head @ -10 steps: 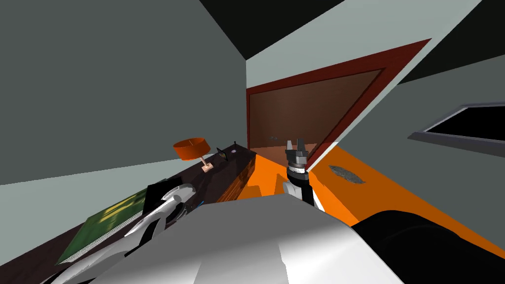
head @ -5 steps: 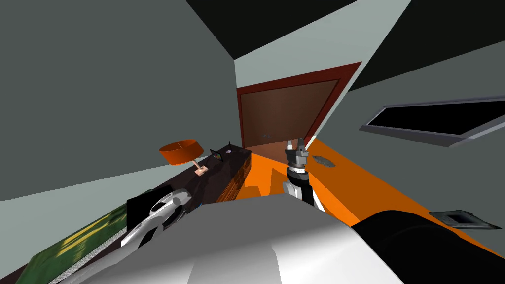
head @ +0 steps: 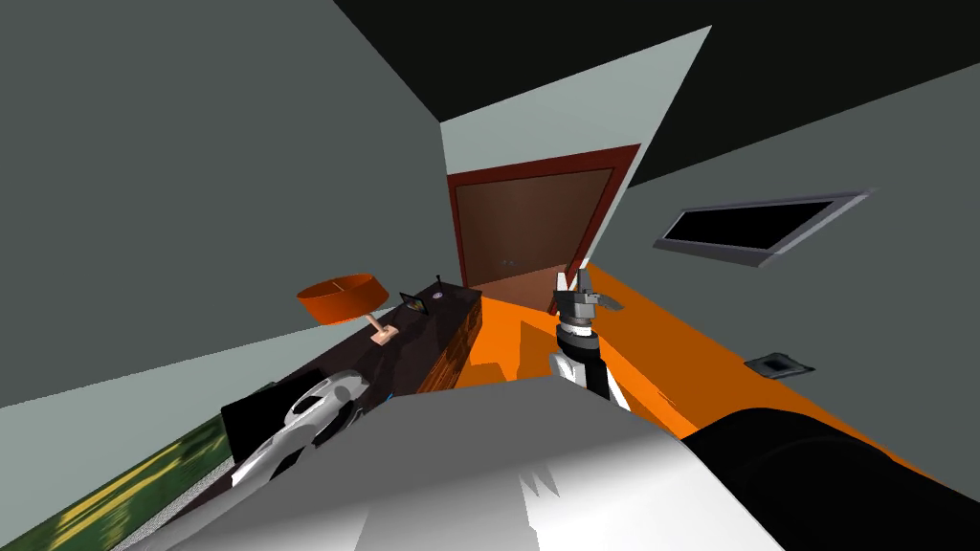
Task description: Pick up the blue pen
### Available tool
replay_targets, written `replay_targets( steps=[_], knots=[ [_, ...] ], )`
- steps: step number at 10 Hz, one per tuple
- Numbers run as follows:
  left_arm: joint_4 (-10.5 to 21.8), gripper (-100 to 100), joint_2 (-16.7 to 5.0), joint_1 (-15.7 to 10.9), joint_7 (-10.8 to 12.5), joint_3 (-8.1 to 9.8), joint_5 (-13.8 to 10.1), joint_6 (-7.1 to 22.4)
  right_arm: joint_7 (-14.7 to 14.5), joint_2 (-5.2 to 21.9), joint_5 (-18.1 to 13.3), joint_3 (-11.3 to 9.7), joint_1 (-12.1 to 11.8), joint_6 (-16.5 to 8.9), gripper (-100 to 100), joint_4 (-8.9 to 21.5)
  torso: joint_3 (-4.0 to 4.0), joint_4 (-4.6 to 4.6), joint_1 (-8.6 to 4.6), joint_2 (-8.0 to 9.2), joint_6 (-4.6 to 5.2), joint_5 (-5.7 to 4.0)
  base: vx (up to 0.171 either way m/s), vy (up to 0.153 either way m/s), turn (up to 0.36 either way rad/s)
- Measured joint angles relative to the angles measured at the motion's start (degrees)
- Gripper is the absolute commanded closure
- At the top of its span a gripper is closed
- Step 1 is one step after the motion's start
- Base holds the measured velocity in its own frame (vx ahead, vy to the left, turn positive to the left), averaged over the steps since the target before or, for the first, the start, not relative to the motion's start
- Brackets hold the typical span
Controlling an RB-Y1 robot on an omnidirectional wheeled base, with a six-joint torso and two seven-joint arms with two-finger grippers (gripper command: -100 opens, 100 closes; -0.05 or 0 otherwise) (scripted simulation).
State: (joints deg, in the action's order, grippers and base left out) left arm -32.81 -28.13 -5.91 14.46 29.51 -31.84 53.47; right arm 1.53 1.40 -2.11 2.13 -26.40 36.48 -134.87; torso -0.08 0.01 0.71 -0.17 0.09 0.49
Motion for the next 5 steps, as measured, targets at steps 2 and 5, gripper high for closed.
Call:
replay_targets(
  steps=[2,5],
  knots=[
    [-0.90,-100,0.25,0.99,2.72,-0.48,-0.43,-0.47,0.00,0.00,0.00,0.00,0.01,0.00,0,0.00,0.03,0.04,0.09,0.05,0.13,0.17,-0.082,0.031,-0.180],
    [-3.56,-100,1.11,2.84,7.41,-1.08,-0.76,-0.38,0.00,0.00,0.00,0.00,0.01,0.00,0,0.00,0.01,0.05,0.22,0.00,0.18,0.27,-0.099,0.040,-0.218]
  ],
)
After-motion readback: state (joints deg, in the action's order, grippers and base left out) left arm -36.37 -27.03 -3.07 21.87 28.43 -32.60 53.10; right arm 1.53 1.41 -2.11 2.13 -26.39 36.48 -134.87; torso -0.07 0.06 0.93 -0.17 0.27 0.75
